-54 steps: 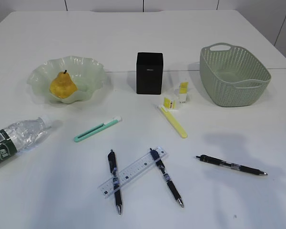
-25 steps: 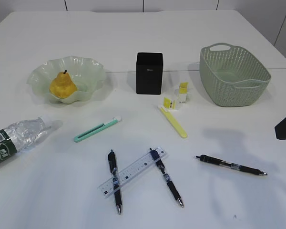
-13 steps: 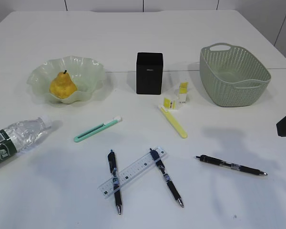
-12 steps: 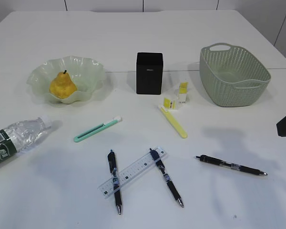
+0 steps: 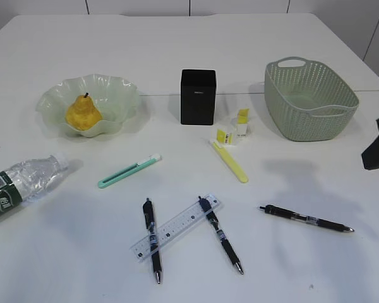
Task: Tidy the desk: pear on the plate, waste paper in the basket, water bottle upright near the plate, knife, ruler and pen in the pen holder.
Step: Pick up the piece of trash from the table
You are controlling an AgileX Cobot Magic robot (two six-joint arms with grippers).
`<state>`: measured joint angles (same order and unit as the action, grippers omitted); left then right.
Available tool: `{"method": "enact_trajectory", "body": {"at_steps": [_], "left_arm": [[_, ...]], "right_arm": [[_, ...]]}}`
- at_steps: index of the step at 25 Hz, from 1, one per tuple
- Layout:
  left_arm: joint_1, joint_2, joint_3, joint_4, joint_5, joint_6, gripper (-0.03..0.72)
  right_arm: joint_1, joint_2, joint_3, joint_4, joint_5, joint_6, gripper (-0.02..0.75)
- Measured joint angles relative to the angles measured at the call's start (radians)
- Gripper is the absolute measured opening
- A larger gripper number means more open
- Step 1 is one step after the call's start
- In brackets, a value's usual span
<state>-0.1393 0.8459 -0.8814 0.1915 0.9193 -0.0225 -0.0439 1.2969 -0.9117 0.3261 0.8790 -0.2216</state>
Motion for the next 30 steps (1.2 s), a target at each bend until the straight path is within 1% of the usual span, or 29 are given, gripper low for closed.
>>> {"method": "enact_trajectory", "body": {"at_steps": [6,11,18,21,23,27,30], "left_arm": [[0.0,0.0,0.0,0.001,-0.018,0.0,0.341],[0.0,0.0,0.0,-0.001,-0.018,0.0,0.341],[0.0,0.0,0.0,-0.006,-0.018,0.0,0.341],[0.0,0.0,0.0,-0.006,-0.02,0.0,0.341],[0.0,0.0,0.0,-0.006,-0.028,0.0,0.341],[0.0,0.0,0.0,-0.006,-0.064,0.0,0.341],[0.0,0.0,0.0,-0.006,-0.071,0.0,0.341]], "right_arm": [[0.0,0.103,-0.138,0.0,0.088,0.01,0.389],[0.0,0.198,-0.283,-0.004,0.173,0.034,0.389],[0.0,0.343,-0.475,-0.047,0.295,0.095,0.389],[0.0,0.395,-0.533,-0.061,0.329,0.13,0.389],[0.014,0.429,-0.566,-0.102,0.339,0.153,0.389],[0.083,0.487,-0.623,-0.249,0.34,0.209,0.389],[0.139,0.527,-0.667,-0.281,0.343,0.222,0.389]]}}
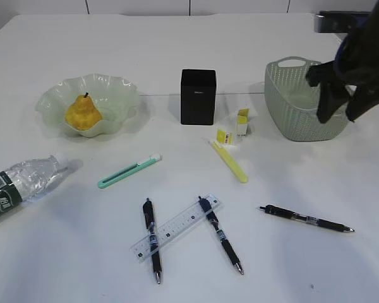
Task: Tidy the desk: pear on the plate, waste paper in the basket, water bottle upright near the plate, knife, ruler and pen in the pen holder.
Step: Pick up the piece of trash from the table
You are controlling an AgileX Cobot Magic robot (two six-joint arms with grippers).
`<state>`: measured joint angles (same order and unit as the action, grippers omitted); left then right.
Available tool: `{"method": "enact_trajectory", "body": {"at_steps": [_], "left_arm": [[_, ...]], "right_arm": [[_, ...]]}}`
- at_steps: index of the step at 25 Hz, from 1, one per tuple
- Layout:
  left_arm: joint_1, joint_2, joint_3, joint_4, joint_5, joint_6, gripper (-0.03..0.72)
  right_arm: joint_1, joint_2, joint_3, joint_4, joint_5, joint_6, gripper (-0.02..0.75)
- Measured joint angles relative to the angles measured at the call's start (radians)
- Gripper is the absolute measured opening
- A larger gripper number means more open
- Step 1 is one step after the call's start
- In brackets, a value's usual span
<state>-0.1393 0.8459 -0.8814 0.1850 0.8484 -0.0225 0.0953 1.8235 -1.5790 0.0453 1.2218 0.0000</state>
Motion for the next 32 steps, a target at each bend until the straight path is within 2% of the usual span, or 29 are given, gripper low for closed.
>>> {"method": "enact_trajectory", "body": {"at_steps": [8,17,32], "left_arm": [[0.0,0.0,0.001,0.008,-0.002,0.0,0.341],[0.0,0.0,0.001,0.01,-0.007,0.0,0.341],[0.0,0.0,0.001,0.01,-0.025,0.0,0.341]], "right_arm": [[0.088,0.161,-0.22,-0.008,0.002,0.028,0.389],[0.095,0.296,-0.417,-0.008,0.007,0.045,0.389],[0.098,0.448,-0.524,0.071,0.011,0.05,0.389]]}}
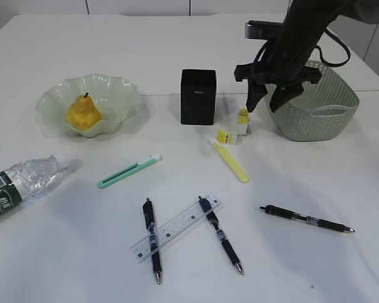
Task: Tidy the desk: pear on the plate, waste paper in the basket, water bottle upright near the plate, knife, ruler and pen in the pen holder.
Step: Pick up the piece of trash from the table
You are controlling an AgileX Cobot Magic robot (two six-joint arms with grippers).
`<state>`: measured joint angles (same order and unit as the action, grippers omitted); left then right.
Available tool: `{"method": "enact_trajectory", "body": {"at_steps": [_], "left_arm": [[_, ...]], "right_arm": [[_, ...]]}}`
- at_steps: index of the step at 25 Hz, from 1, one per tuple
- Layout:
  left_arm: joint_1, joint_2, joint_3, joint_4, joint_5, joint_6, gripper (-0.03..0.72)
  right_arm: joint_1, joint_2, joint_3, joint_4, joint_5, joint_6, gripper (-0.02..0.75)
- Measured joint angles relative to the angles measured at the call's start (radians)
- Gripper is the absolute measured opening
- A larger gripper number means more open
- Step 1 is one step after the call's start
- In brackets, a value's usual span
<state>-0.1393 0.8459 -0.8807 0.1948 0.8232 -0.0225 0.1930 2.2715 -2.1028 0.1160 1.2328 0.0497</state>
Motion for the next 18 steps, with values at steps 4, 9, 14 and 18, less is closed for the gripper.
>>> {"method": "enact_trajectory", "body": {"at_steps": [4,9,14,18], "left_arm": [[0.0,0.002,0.0,0.0,-0.001,0.0,0.341],[0.0,0.024,0.0,0.0,-0.001,0.0,0.341],[0.0,0.045,0.0,-0.002,-0.002,0.0,0.341],[0.0,0.047,0.0,-0.002,-0.004,0.0,0.341]], "right_arm": [[0.004,0.02,-0.032,0.018,0.002,0.004,0.389],[0.012,0.025,-0.048,0.022,-0.007,0.048,0.389],[0.015,0.044,-0.08,0.024,-0.024,0.079,0.417],[0.015,0.067,-0.098,0.024,-0.03,0.081,0.435]]}}
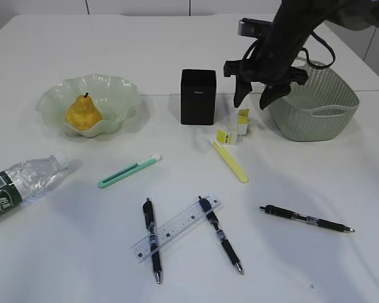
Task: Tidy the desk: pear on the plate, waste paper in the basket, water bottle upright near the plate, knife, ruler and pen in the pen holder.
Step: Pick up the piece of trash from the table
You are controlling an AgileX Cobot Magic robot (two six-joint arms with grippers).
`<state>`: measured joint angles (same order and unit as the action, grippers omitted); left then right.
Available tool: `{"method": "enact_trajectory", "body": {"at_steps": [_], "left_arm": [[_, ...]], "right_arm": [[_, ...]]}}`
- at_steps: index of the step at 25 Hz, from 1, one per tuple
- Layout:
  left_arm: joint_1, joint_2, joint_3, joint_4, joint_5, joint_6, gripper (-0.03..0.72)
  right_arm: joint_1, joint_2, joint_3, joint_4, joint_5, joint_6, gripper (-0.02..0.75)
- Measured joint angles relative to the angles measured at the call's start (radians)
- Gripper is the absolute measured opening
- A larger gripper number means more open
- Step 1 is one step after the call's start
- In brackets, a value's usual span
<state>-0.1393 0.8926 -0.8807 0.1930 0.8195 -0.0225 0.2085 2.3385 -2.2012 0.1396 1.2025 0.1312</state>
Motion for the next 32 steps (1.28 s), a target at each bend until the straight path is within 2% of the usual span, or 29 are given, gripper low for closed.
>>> {"method": "enact_trajectory", "body": {"at_steps": [8,18,25,32], "left_arm": [[0.0,0.0,0.0,0.0,0.0,0.0,0.341],[0.0,0.0,0.0,0.0,0.0,0.0,0.341],[0.0,0.0,0.0,0.0,0.0,0.0,0.341],[0.0,0.0,0.0,0.0,0.0,0.0,0.341]], "right_arm": [[0.0,0.008,0.0,-0.002,-0.023,0.0,0.438],[0.0,0.008,0.0,0.054,-0.11,0.0,0.438],[0.0,0.011,-0.002,0.007,-0.11,0.0,0.439],[0.0,0.081,-0.098,-0.004,-0.049,0.0,0.439]]}}
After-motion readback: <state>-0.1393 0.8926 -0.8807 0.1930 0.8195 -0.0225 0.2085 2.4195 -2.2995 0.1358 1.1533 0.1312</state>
